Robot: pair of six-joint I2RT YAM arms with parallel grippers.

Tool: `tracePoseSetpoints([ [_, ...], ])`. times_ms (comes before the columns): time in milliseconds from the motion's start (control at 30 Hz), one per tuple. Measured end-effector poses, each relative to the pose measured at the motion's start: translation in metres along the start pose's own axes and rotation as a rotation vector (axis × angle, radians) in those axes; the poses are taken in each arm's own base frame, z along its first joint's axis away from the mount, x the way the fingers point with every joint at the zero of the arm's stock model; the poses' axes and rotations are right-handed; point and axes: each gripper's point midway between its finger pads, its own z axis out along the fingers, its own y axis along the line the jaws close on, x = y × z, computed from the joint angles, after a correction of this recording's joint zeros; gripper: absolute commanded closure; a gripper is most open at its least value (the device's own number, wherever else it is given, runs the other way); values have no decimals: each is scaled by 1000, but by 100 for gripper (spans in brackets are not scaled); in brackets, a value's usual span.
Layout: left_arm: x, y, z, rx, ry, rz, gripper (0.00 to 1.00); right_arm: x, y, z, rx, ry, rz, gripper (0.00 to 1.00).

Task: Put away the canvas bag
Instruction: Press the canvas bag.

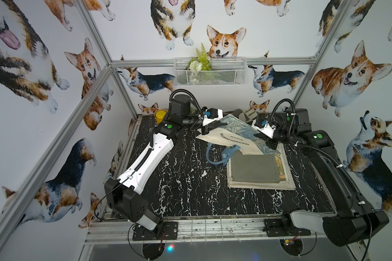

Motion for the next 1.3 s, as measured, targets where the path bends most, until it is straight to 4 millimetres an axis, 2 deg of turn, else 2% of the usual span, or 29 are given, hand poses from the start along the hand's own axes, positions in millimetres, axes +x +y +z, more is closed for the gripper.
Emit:
tracePoseSetpoints([
  [100,0,-3,-1,8,-2,-3,100,1,1,0,2,-3,8,77],
  [200,0,-7,-4,5,-3,-10,100,3,6,2,-1,-18,31,44],
  [233,0,-7,-6,0,-9,-12,100,4,7,3,-2,-27,33,39],
  [333,-3,0,-17,-27,-59,-27,100,10,13,8,-11,-34,65,38],
  [500,-9,23,-37,-84,-184,-76,100,17,17,12,-27,-71,157,38],
  [633,-19,35,-53,-109,-259,-75,100,17,19,13,-26,-92,181,38],
  [700,-23,38,-59,-120,-276,-59,100,17,19,10,-16,-98,179,40],
  [800,-23,41,-65,-133,-285,-58,100,18,18,11,-12,-98,180,56],
  [933,-23,41,-67,-134,-288,-62,100,19,19,12,-18,-99,184,100],
  [1033,-16,42,-66,-139,-269,-73,100,19,14,12,7,-88,166,100],
  [1067,-13,42,-65,-142,-258,-84,96,20,11,11,19,-81,164,100],
  [1133,-7,42,-65,-156,-229,-92,78,21,9,9,35,-65,156,100],
  [1200,-1,41,-65,-170,-193,-92,54,22,4,5,59,-41,144,100],
  [1233,2,43,-65,-191,-162,-82,47,22,2,2,66,-23,142,100],
  [1300,8,45,-67,-235,-98,-64,42,22,-3,-2,78,6,133,100],
])
